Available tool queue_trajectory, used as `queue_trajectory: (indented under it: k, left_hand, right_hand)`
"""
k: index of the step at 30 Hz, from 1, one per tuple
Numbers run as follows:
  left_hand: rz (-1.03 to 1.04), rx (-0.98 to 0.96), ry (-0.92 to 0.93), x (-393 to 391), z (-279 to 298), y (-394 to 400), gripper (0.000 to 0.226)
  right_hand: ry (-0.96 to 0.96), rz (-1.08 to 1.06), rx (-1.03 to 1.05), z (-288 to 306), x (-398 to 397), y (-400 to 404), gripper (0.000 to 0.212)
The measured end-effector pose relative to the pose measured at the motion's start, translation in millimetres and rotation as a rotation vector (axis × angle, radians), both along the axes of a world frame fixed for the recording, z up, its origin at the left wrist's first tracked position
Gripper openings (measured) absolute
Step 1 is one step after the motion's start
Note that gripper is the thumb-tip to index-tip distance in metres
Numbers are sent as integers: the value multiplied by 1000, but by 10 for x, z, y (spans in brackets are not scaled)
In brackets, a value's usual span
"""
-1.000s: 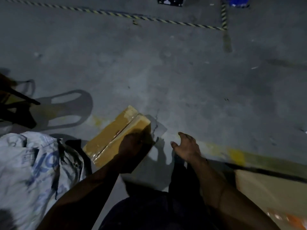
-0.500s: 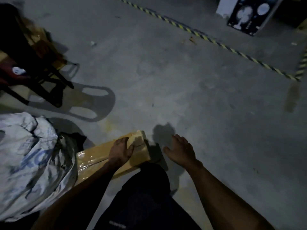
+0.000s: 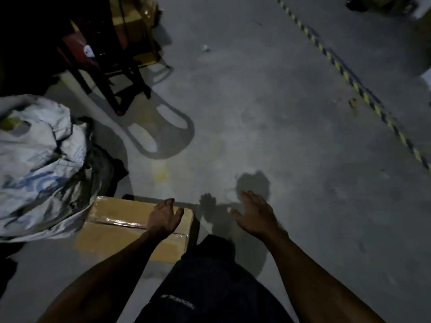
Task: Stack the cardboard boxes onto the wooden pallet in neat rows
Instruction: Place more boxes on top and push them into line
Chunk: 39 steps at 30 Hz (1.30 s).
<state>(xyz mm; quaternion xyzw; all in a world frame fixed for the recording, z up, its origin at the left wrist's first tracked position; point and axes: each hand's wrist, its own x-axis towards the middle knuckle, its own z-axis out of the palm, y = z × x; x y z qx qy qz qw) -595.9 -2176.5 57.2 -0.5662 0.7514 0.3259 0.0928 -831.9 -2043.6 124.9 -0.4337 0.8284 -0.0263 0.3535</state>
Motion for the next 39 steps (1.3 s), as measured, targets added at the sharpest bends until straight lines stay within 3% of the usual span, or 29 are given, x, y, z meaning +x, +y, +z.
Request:
queue_trajectory:
  k: [7,17,23,26,33,39]
  left_hand:
    - [333,-37,43,-379,223,-112,59]
    - [886,-21,10,-903,352,370,61]
    - [1183,-84,-26,-1192,592,644,53]
    - [1322,-96,-6,-1128,636,759,59]
    - [1491,-115,-3,-651,502,796,55]
    - [1747,22,227,-84,223,679,64]
  right_hand:
    - [-14,321,-21,117,-605,-983,80]
    - [-88,849,5,126,-1024,-2001,77]
    - [-109,1154,26,224,-926,-2332,78]
    - [-86,1266,7,235,-659,-2394,81]
    - [-44,1384,-32,46,163,-2533,87]
    - [-149,1165,39,-209,798,-2688,90]
